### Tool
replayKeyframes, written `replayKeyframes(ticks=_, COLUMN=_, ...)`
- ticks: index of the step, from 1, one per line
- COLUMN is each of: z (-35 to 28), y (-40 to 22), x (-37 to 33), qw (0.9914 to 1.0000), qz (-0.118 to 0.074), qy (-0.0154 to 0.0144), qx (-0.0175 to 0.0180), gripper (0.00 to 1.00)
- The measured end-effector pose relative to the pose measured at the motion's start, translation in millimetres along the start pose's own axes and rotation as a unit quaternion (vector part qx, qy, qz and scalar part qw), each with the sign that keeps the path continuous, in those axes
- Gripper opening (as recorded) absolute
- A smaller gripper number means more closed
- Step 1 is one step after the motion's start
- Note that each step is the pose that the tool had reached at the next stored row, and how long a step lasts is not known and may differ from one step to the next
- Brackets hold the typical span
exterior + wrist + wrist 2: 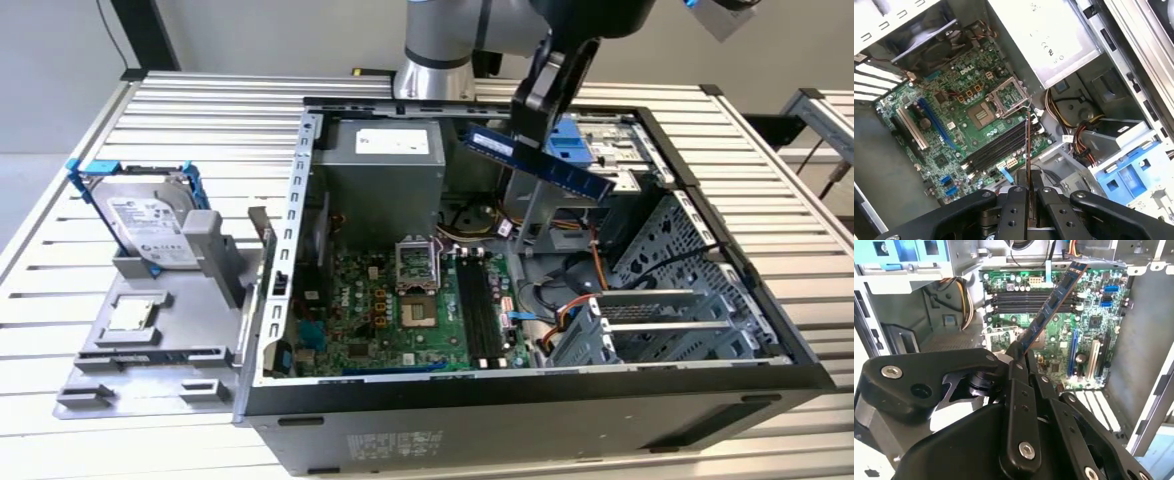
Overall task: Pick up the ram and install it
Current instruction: 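Insert the ram into the slot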
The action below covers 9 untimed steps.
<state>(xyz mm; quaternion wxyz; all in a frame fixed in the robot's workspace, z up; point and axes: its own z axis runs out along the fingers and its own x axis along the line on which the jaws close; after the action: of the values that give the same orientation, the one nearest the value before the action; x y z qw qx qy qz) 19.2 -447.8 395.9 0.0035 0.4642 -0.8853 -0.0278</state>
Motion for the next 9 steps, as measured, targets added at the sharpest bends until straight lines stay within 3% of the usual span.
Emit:
replayKeyframes(ticks=5, z=0.0, y=0.0, x=0.0, qw=0.99967, qz=0.025, qy=-0.0013, qx=0.0005, gripper=0.0)
replayKeyframes(ticks=9, z=0.0, y=0.0, x=0.0, qw=0.99891, qz=0.047, qy=-0.0024, qx=0.0009, gripper=0.0)
